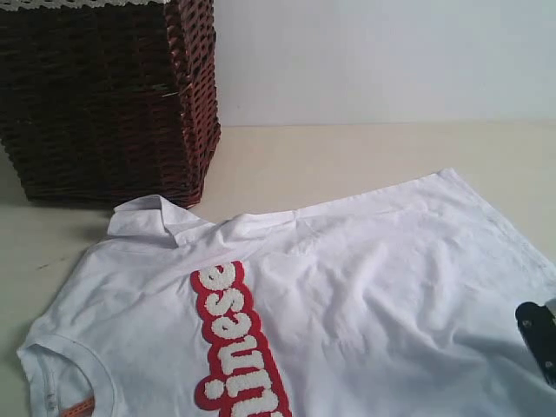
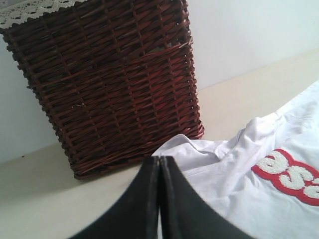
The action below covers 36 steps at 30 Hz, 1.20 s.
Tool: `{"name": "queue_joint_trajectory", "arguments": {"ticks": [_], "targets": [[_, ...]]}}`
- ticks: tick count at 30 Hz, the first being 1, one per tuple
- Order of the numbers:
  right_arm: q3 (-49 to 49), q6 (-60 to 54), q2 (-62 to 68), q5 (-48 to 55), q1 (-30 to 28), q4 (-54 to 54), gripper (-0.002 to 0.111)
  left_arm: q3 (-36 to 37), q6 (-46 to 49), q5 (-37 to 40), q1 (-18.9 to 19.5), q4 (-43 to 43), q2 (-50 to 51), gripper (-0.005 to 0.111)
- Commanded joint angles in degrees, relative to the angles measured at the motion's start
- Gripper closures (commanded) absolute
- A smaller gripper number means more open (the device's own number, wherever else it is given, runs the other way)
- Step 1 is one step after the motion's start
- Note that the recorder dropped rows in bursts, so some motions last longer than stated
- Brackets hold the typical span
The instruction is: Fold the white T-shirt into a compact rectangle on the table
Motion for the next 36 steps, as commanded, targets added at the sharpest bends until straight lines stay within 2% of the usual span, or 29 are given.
{"name": "queue_joint_trajectory", "arguments": {"ticks": [1, 4, 7, 10, 14, 17, 21, 27, 36], "targets": [[-0.01, -2.90, -9.64, -4.66, -0.29, -0.13, 0.088, 0.16, -0.08, -0.09, 0.13, -0.04, -0.43, 0.107], [-0.01, -5.21, -16.10, -12.71, -0.29, 1.62, 0.088, 0.16, -0.08, -0.09, 0.13, -0.04, -0.43, 0.107], [-0.01, -9.34, -17.99, -20.65, -0.29, 11.21, 0.088, 0.16, -0.08, -0.09, 0.13, -0.04, -0.43, 0.107], [-0.01, -26.46, -16.78, -20.55, -0.29, 36.40, 0.088, 0.16, -0.08, -0.09, 0.13, -0.04, -0.43, 0.107], [-0.01, -54.37, -15.01, -6.83, -0.29, 73.60, 0.088, 0.16, -0.08, -0.09, 0.13, -0.04, -0.43, 0.107], [-0.01, -64.71, -13.76, 3.48, 2.77, 88.93, 0.088, 0.16, -0.08, -0.09, 0.13, -0.04, -0.43, 0.107], [-0.10, -66.64, -11.30, 1.60, 12.20, 92.45, 0.081, 0.16, -0.08, -0.09, 0.13, -0.04, -0.43, 0.107], [-0.10, -66.64, -5.26, -8.69, 25.21, 92.24, 0.058, 0.16, -0.08, -0.09, 0.13, -0.04, -0.43, 0.107], [-0.12, -66.16, -2.55, -9.31, 33.86, 92.57, 0.055, 0.16, -0.08, -0.09, 0.13, -0.04, -0.43, 0.107]]}}
